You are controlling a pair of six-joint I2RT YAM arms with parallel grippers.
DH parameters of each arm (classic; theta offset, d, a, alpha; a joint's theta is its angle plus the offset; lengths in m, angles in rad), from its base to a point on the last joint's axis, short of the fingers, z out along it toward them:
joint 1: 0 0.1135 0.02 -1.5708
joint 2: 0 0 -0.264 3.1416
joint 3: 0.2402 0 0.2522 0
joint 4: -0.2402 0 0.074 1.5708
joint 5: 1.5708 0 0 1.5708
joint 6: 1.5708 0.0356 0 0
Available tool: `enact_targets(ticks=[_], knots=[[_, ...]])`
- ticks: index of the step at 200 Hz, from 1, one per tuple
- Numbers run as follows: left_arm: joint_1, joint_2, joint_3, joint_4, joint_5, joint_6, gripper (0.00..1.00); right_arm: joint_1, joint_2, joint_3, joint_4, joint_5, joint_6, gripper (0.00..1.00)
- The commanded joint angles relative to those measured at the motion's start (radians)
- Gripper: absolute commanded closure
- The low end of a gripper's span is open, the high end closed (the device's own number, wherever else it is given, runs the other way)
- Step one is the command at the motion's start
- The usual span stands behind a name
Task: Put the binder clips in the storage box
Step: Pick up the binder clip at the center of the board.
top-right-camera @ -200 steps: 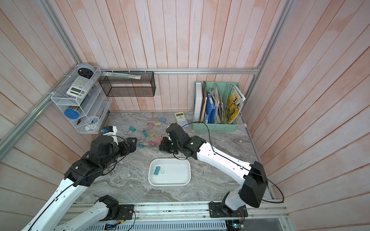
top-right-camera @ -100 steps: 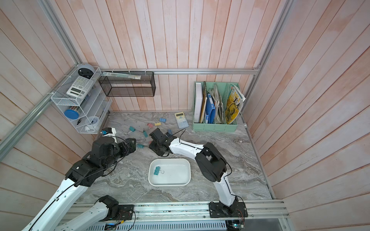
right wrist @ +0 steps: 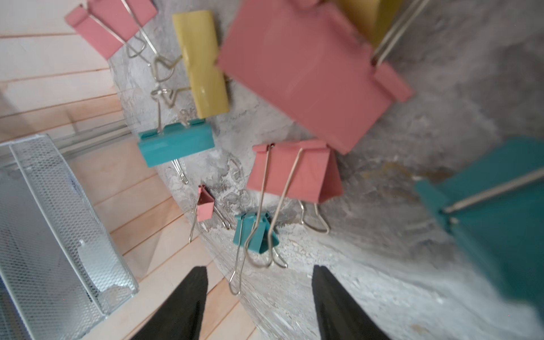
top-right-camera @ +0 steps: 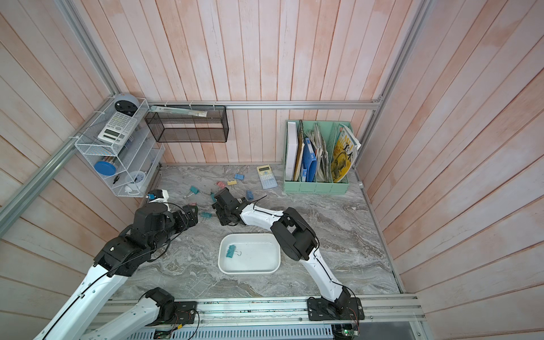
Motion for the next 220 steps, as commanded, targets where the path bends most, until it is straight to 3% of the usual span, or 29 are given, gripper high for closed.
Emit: enact_targets(ticks=[1,15,39,98,120,147,188,220], knots=[[0.005,0.003,0.017,-0.012,-0.025,0.022,0.0,-0.011,0.032,0.009,0.042,0.02,0.05,0.5],[0.004,0.002,0.017,-0.014,-0.029,0.025,0.0,-0.019,0.036,-0.002,0.052,0.021,0.045,0.59],[0.004,0.001,0.016,-0.017,-0.032,0.027,0.0,-0.023,0.031,-0.02,0.074,0.017,0.027,0.6],[0.004,0.002,0.014,-0.011,-0.025,0.021,0.0,-0.024,0.008,-0.066,0.123,0.001,0.004,0.95],[0.005,0.001,0.014,-0.011,-0.021,0.022,0.0,-0.025,-0.027,-0.069,0.104,-0.031,-0.056,1.0],[0.005,-0.003,0.012,-0.014,-0.033,0.032,0.0,-0.039,-0.123,-0.075,0.029,-0.132,-0.246,1.0],[0.004,-0.013,-0.022,0.02,-0.023,0.056,0.0,-0.058,-0.362,-0.069,-0.418,-0.311,-0.755,1.0],[0.004,-0.004,-0.035,0.034,-0.019,0.077,0.0,-0.038,-0.596,-0.238,-0.638,-0.421,-0.919,1.0]])
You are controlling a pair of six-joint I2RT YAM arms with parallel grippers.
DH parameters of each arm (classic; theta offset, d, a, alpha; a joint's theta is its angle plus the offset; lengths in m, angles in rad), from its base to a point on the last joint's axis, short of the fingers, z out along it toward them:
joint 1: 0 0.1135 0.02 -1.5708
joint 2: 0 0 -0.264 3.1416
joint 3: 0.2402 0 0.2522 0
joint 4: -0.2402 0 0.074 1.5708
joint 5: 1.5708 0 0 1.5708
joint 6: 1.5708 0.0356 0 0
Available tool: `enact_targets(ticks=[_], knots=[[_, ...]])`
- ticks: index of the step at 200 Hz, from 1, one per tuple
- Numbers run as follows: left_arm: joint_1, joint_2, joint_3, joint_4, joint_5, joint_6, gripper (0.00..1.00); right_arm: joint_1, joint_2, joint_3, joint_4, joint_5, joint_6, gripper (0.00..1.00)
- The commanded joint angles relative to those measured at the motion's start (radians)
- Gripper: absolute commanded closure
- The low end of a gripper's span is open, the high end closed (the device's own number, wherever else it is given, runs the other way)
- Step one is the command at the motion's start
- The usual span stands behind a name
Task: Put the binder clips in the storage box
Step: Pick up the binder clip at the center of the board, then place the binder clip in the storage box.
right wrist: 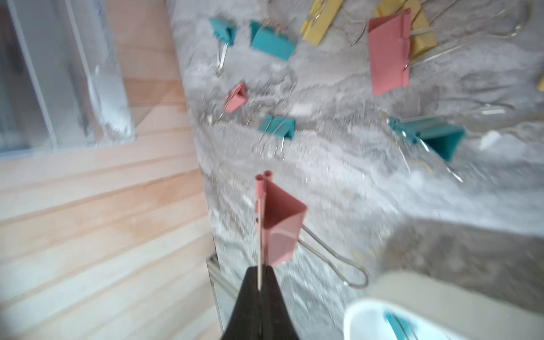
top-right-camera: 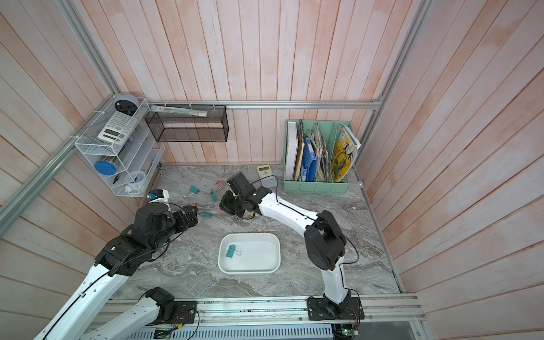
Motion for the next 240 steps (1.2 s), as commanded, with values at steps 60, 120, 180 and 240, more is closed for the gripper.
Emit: enact_targets(ticks=[60,120,180,240], knots=[[0.004,0.021,-0.043,0.038,0.015,0.031,0.0,0.154,-0.317,-0.406,-0.373,-0.164,-0.267,1.0],[0.005,0.106,0.004,-0.048,0.007,0.031,0.0,0.203,-0.089,-0.406,-0.213,-0.171,-0.274,1.0],[0.005,0.153,0.026,-0.044,0.025,-0.027,0.0,0.2,0.002,-0.352,-0.15,-0.133,-0.281,1.0],[0.006,0.155,0.012,-0.028,-0.008,-0.041,0.0,0.163,-0.076,-0.398,-0.132,-0.008,-0.269,1.0]])
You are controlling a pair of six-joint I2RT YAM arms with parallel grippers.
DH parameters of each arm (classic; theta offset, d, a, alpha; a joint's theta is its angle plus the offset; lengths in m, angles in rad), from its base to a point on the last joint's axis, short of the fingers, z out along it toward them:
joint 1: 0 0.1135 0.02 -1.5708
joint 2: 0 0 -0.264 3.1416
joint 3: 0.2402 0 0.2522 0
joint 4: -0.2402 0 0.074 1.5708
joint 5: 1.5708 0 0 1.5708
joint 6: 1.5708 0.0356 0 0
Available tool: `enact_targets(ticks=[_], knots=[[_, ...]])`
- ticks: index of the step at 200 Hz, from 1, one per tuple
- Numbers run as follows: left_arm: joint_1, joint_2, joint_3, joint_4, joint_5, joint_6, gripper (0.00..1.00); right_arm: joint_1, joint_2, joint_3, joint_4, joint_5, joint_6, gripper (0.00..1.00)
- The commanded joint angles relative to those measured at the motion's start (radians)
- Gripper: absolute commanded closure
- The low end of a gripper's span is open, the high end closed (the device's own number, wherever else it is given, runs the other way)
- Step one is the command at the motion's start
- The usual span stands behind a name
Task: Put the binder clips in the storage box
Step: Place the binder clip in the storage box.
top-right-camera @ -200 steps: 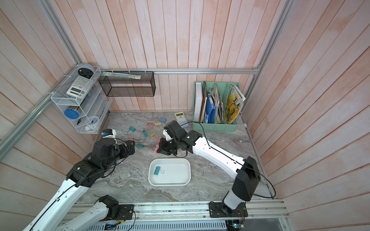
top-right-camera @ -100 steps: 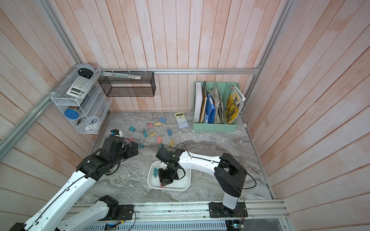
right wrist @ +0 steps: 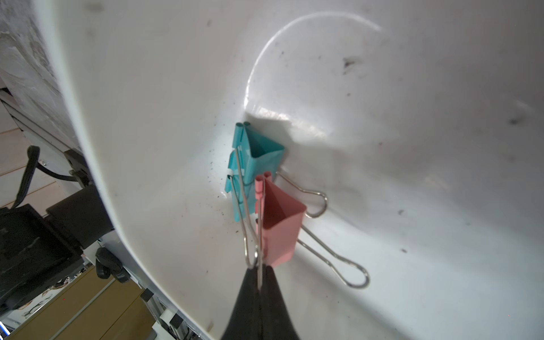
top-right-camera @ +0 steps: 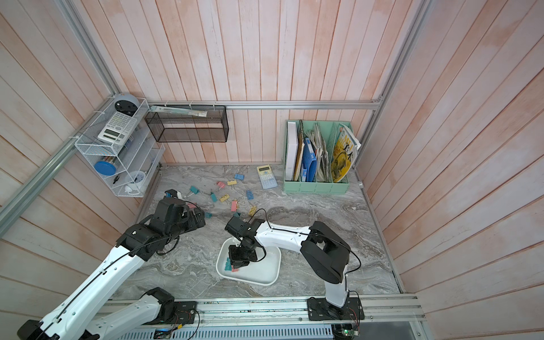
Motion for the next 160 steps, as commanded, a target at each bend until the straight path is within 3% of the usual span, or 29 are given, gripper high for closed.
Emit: enact_targets(ticks=[1,32,66,81,113,137,160], knots=[[0.006,-0.001,0.012,0.01,-0.026,-0.016,0.0,-0.031,-0.067,-0.026,0.019,0.093,-0.006,1.0],[0.016,0.036,0.017,-0.002,-0.05,-0.043,0.01,-0.086,-0.078,-0.05,0.107,0.107,0.005,1.0],[0.045,0.122,0.05,-0.022,-0.058,-0.037,0.04,-0.086,0.037,0.064,0.104,0.04,-0.044,1.0],[0.063,0.147,0.043,-0.005,-0.064,-0.022,0.06,-0.083,0.05,0.065,0.111,0.031,-0.041,0.93],[0.098,0.236,0.042,0.006,-0.113,0.029,0.1,-0.087,-0.045,0.032,0.096,0.113,-0.04,0.66],[0.11,0.358,0.072,0.007,-0.144,0.065,0.17,-0.103,-0.17,0.008,0.078,0.216,-0.022,0.58],[0.147,0.488,0.11,0.042,-0.061,0.01,0.23,-0.121,-0.289,-0.037,0.11,0.332,0.01,0.53]])
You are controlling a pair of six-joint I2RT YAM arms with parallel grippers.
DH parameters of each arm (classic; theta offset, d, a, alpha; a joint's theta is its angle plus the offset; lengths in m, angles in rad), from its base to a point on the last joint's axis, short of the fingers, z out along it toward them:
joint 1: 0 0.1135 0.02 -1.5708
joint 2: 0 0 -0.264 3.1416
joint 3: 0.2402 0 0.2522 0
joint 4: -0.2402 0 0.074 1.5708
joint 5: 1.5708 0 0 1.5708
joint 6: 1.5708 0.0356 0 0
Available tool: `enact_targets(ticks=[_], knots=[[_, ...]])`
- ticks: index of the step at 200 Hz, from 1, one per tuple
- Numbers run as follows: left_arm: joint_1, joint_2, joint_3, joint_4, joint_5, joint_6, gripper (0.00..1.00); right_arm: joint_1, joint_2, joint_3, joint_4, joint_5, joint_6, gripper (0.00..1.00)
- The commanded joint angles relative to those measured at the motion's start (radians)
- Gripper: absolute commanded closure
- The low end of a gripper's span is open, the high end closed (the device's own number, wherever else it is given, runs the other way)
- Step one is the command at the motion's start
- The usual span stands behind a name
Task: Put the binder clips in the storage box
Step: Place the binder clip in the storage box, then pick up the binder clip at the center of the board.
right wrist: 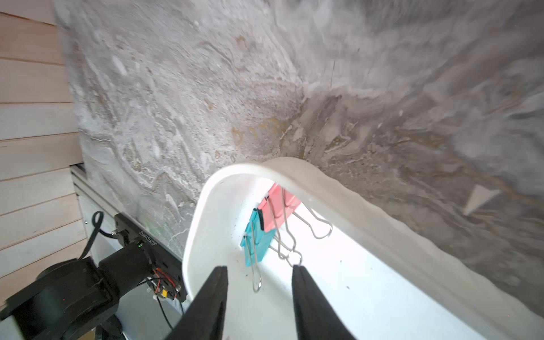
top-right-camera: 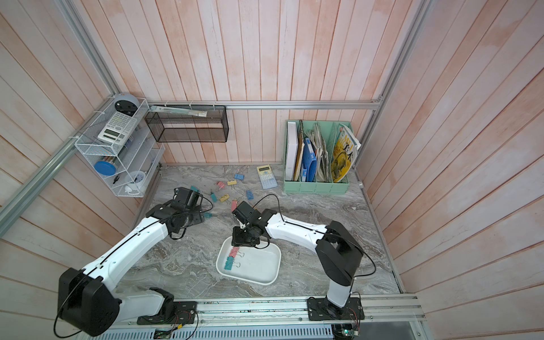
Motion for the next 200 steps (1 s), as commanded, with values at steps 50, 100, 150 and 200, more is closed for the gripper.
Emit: enact_targets(ticks=[50,100,150,200], knots=[[0.158,0.265,0.05,0.344,0.328,-0.218,0.09,-0.043,-0.29,-0.13,0.097,0.27,0.098,0.32],[0.2,0.377,0.018,0.504,0.432,-0.372,0.24,-0.046,-0.389,-0.243,0.125,0.327,0.199,0.3],[0.254,0.405,-0.041,0.591,0.52,-0.454,0.78,-0.049,-0.421,-0.263,0.131,0.367,0.205,0.3],[0.261,0.344,-0.016,0.521,0.62,-0.393,1.0,-0.09,-0.394,-0.27,0.206,0.409,0.214,0.3]])
